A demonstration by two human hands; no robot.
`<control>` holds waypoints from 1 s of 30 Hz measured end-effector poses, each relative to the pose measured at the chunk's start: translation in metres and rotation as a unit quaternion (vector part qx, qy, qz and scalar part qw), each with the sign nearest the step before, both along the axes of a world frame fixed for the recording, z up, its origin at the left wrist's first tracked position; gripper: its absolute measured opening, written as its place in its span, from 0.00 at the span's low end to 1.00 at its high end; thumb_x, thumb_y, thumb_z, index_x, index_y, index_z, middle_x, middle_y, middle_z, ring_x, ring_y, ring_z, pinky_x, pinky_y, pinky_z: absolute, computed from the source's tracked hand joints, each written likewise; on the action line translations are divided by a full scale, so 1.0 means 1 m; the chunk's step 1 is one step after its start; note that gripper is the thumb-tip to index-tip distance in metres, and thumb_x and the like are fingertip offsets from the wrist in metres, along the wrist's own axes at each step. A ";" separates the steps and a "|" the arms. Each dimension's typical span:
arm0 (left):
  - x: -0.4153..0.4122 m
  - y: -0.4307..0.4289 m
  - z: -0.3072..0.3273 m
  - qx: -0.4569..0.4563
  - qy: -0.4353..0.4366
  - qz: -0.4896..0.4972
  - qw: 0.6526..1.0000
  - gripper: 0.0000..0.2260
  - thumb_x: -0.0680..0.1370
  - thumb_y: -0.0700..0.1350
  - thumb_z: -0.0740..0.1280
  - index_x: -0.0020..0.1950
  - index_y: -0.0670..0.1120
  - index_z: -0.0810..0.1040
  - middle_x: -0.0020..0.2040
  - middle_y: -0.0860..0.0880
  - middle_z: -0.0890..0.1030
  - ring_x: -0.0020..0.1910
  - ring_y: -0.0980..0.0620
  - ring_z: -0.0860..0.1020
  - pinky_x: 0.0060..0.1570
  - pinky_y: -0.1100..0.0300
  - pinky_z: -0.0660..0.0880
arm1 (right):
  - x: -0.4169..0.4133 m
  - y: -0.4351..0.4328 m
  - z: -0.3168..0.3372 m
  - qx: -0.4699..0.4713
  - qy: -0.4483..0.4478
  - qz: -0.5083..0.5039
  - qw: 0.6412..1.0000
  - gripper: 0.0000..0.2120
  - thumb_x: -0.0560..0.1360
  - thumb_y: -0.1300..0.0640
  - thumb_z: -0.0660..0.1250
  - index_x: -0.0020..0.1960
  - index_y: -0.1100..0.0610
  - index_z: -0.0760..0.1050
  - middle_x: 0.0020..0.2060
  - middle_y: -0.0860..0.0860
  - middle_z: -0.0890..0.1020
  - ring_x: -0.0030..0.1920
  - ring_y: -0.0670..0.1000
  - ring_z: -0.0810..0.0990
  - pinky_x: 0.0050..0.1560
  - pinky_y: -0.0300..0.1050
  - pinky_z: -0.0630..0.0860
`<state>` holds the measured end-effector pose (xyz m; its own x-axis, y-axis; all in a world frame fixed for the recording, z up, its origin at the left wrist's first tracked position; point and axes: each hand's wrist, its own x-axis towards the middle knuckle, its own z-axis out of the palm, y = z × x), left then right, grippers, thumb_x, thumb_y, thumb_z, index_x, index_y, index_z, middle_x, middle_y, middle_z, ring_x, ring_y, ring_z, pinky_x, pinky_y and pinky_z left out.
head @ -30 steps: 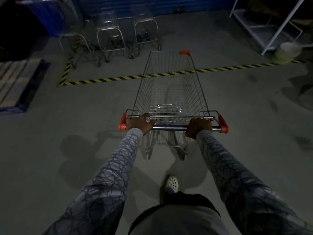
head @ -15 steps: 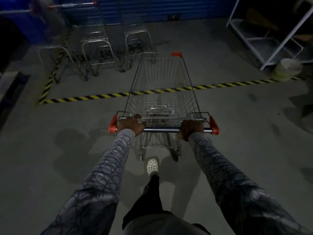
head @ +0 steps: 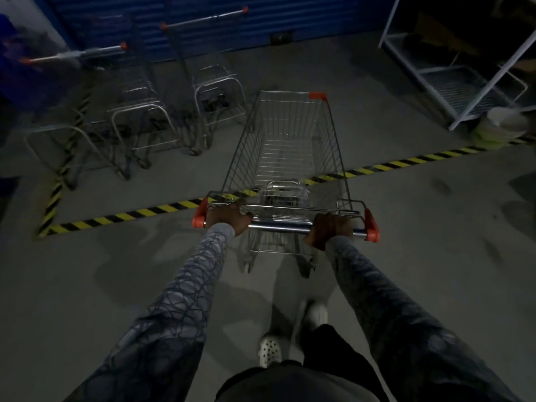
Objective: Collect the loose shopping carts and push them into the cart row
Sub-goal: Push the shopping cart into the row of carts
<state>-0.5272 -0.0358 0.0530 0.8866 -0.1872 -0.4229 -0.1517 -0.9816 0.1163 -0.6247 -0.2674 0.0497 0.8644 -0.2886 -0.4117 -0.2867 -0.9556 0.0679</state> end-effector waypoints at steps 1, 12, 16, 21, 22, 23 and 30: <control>0.020 -0.012 -0.001 -0.002 -0.007 -0.008 1.000 0.25 0.81 0.61 0.56 0.77 0.58 0.66 0.73 0.48 0.73 0.71 0.44 0.72 0.70 0.51 0.63 | 0.020 -0.011 0.001 0.001 0.000 -0.007 1.000 0.28 0.72 0.37 0.64 0.65 0.53 0.74 0.62 0.55 0.79 0.62 0.58 0.78 0.64 0.55 0.70; 0.245 -0.156 -0.003 0.000 0.010 -0.005 1.000 0.23 0.81 0.60 0.54 0.75 0.58 0.66 0.71 0.48 0.76 0.68 0.42 0.75 0.70 0.50 0.65 | 0.246 -0.154 0.000 0.016 -0.028 -0.027 0.999 0.26 0.69 0.40 0.65 0.62 0.52 0.77 0.60 0.55 0.81 0.62 0.60 0.79 0.64 0.60 0.73; 0.310 -0.205 -0.004 0.012 0.009 0.001 1.000 0.22 0.81 0.61 0.52 0.73 0.56 0.68 0.69 0.48 0.77 0.67 0.42 0.75 0.69 0.49 0.65 | 0.319 -0.206 -0.002 0.003 -0.014 -0.023 1.000 0.26 0.70 0.39 0.64 0.63 0.54 0.77 0.60 0.56 0.81 0.62 0.61 0.78 0.68 0.62 0.68; 0.401 -0.265 -0.001 -0.012 0.050 0.008 0.999 0.26 0.80 0.64 0.55 0.76 0.55 0.65 0.72 0.47 0.74 0.70 0.43 0.72 0.71 0.50 0.63 | 0.408 -0.258 -0.017 -0.032 -0.006 -0.086 0.996 0.27 0.74 0.38 0.61 0.67 0.52 0.74 0.69 0.58 0.73 0.74 0.64 0.62 0.74 0.69 0.46; 0.423 -0.275 -0.001 -0.012 0.057 0.002 0.998 0.27 0.79 0.64 0.56 0.76 0.55 0.66 0.69 0.46 0.77 0.68 0.44 0.74 0.70 0.51 0.65 | 0.428 -0.268 -0.018 -0.036 -0.013 -0.094 0.995 0.25 0.75 0.41 0.60 0.67 0.51 0.74 0.70 0.57 0.72 0.75 0.65 0.59 0.74 0.69 0.45; 0.444 -0.285 0.002 -0.014 0.064 0.000 0.998 0.25 0.79 0.64 0.58 0.73 0.55 0.68 0.63 0.46 0.81 0.62 0.45 0.77 0.66 0.53 0.68 | 0.450 -0.277 -0.020 -0.037 -0.018 -0.101 0.994 0.24 0.76 0.43 0.58 0.68 0.51 0.74 0.71 0.57 0.71 0.75 0.65 0.57 0.74 0.69 0.45; 0.616 -0.356 -0.010 -0.137 0.088 0.028 0.986 0.23 0.78 0.66 0.59 0.65 0.53 0.72 0.52 0.46 0.84 0.45 0.50 0.82 0.46 0.59 0.72 | 0.618 -0.352 -0.025 -0.056 -0.079 -0.144 0.985 0.26 0.76 0.42 0.62 0.71 0.50 0.72 0.75 0.59 0.63 0.76 0.64 0.54 0.74 0.69 0.49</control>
<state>0.0883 -0.3919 0.0429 0.8165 -0.2680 -0.5114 -0.0510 -0.9158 0.3984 -0.0065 -0.6195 0.0249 0.7909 -0.5670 -0.2301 -0.5601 -0.8223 0.1009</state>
